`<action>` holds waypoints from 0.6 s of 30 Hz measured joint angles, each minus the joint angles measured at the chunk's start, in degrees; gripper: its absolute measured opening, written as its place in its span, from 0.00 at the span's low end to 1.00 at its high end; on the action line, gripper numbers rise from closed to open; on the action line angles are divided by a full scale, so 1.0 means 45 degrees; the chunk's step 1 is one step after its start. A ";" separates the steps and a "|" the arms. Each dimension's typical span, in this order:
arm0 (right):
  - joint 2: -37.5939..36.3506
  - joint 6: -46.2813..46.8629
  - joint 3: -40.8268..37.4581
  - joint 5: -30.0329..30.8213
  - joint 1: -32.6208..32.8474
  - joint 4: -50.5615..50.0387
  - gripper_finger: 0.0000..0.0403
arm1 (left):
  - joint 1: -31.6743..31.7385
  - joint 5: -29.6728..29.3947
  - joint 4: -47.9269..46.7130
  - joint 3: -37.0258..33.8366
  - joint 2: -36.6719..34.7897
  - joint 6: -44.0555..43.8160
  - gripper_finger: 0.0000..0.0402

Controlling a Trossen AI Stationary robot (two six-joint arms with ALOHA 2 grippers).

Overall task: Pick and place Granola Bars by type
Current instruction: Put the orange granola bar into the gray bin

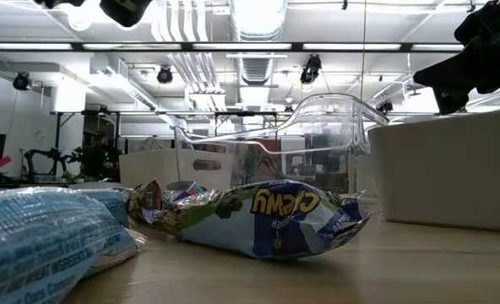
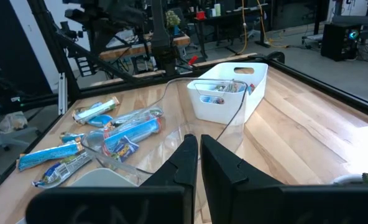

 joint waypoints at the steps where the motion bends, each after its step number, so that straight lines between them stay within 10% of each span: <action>1: 0.0000 0.0000 0.0002 0.0000 -0.0002 -0.0002 0.03 | -0.0159 -0.0141 -0.0085 0.0000 0.0031 -0.0010 0.00; 18: 0.0000 0.0000 0.0002 0.0000 -0.0002 -0.0002 0.03 | -0.1564 -0.0221 -0.0208 0.0782 0.1092 -0.3117 0.00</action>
